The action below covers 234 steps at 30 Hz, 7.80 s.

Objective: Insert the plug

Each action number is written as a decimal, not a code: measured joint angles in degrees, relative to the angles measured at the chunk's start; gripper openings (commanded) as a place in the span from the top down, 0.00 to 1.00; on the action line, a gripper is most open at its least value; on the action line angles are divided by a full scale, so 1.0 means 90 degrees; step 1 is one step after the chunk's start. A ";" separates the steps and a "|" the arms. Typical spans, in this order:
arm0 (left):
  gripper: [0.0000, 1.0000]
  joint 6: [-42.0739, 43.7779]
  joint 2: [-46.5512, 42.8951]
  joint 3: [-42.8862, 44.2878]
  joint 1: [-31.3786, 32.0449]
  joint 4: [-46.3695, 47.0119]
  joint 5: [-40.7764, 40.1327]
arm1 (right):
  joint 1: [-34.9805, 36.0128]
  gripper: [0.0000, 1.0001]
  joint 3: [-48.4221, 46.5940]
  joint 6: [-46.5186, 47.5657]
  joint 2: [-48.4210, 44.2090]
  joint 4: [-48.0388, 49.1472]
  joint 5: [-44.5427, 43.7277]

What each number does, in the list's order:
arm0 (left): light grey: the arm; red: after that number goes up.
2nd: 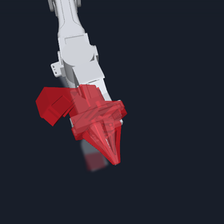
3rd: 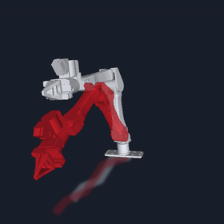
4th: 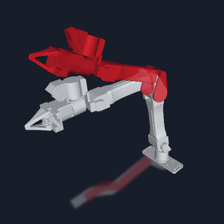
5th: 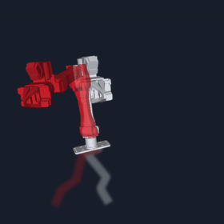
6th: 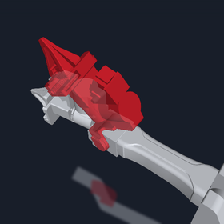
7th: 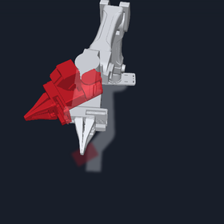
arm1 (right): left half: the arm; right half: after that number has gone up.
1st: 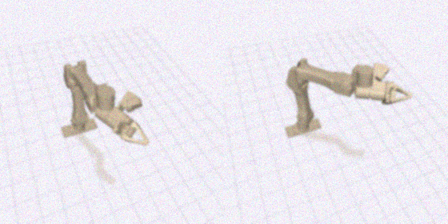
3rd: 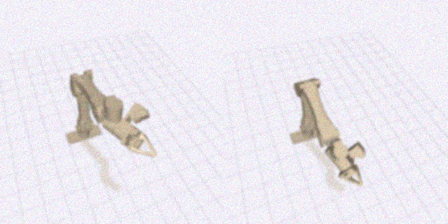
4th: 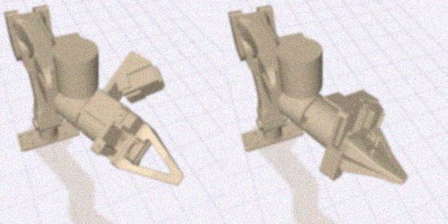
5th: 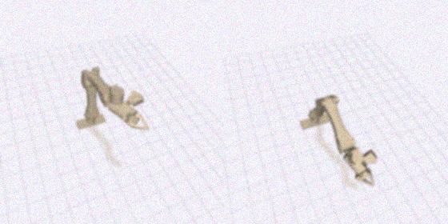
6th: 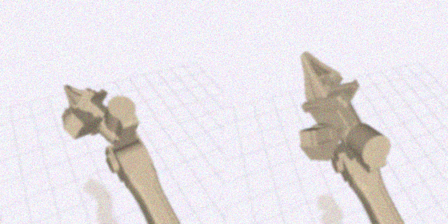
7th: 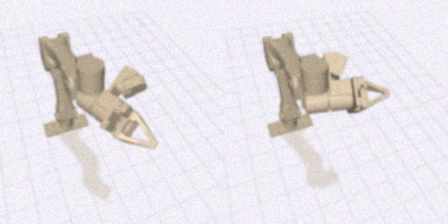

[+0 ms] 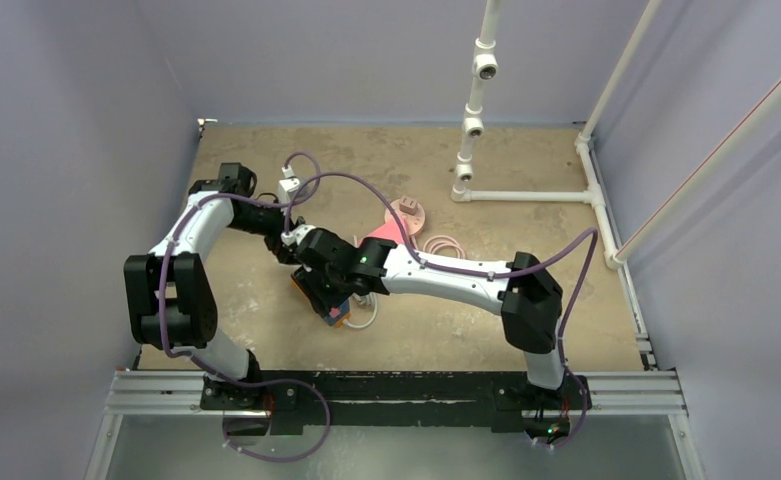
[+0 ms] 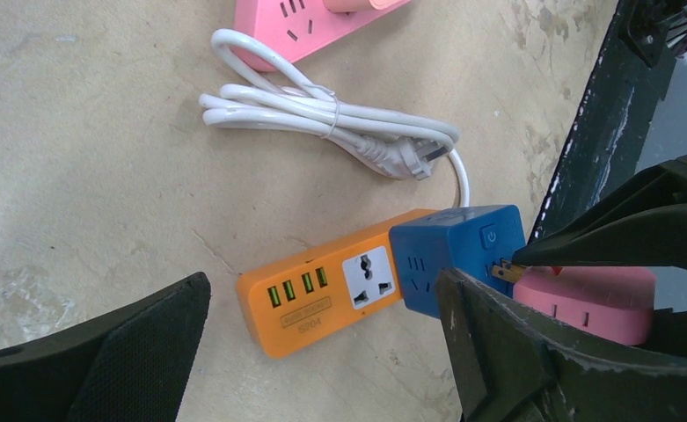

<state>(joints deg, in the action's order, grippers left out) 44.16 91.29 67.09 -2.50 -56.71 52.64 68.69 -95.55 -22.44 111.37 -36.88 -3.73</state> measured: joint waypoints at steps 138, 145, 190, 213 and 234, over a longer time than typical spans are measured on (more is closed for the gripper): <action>1.00 0.3946 -0.1579 -0.0027 0.1678 -0.2834 0.1438 | -0.0729 0.54 0.1843 0.0831 -0.2628 0.2018 0.1309; 1.00 0.3696 -0.1554 0.0083 0.1717 -0.2790 0.1763 | -0.0797 0.48 0.3053 -0.0211 -0.4403 0.3786 0.0964; 0.29 0.1508 -0.1620 0.1156 0.1710 -0.3109 0.3968 | -0.0799 1.00 0.5044 -0.1154 -0.4818 0.7512 0.0733; 1.00 0.1515 -0.1462 0.1741 0.1700 -0.2861 0.2747 | -0.0758 0.64 0.4901 -0.0328 -0.4962 0.6033 0.0588; 1.00 0.1530 -0.0903 0.2001 0.1588 -0.2990 0.3699 | -0.0860 0.53 0.5668 -0.0770 -0.5469 0.7633 0.0483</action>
<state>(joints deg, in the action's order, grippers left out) 57.93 83.15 85.10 11.79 -83.61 85.93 60.95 -44.53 -29.36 62.15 31.81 0.62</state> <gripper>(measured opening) 0.147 0.466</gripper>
